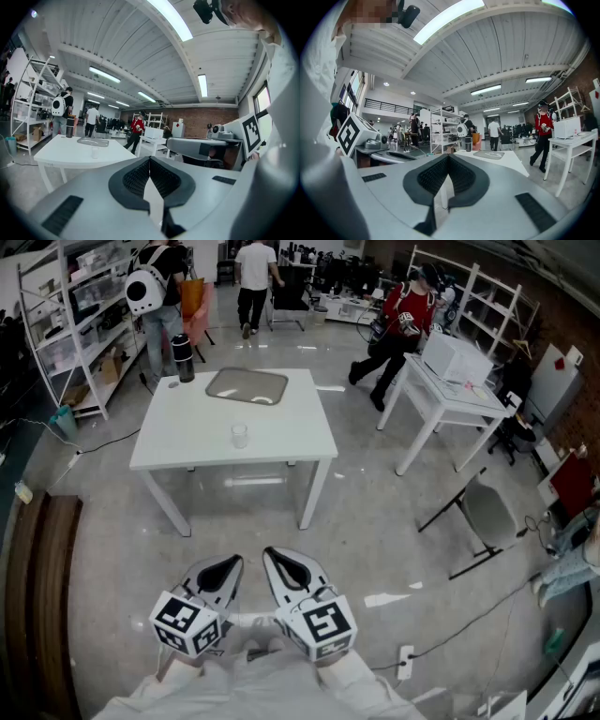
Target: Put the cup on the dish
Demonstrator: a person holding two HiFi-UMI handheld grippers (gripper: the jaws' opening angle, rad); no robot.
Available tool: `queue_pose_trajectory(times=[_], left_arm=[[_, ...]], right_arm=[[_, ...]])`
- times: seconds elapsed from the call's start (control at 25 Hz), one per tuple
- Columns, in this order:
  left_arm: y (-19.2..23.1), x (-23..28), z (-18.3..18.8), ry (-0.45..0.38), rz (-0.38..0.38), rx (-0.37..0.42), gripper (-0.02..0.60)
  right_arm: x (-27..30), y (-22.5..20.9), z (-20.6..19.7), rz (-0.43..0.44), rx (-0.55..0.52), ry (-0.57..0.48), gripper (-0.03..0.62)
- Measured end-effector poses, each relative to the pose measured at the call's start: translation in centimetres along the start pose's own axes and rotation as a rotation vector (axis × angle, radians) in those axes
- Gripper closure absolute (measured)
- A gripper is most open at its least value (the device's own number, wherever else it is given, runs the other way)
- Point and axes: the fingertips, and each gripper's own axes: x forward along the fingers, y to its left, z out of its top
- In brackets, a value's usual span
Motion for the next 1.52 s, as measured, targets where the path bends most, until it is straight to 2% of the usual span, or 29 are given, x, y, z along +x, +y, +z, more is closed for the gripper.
queue_pose_trajectory(times=[0.28,0.6,0.76,0.96,1.16,1.32,1.52], left_arm=[[1.2,0.2,-0.6,0.019,0.024,-0.02,0.572],[1.2,0.8,-0.5,0.014,0.027,-0.017,0.574],[1.5,1.0,-0.5,0.008,0.029,-0.027,0.572],[2.0,2.2,-0.7,0.005,0.049,-0.048,0.572],[1.1,3.1,-2.0,0.017,0.067,-0.033,0.573],[1.3,3.3,-4.3,0.051,0.079,-0.07,0.574],[2.5,4.4,-3.9,0.05,0.082,-0.065,0.572]], right_arm=[[0.3,-1.1,-0.1,-0.017,-0.011,0.021,0.582],[0.9,-0.8,-1.1,0.004,-0.004,0.056,0.58],[1.3,-1.2,-1.2,0.008,0.042,0.043,0.579],[1.0,-1.9,-1.1,0.052,0.035,0.021,0.579],[0.4,-2.7,-3.0,0.089,0.064,0.047,0.58],[0.0,-3.2,-4.9,0.085,0.088,0.088,0.579],[1.3,-4.8,-5.6,0.07,0.112,0.086,0.579]])
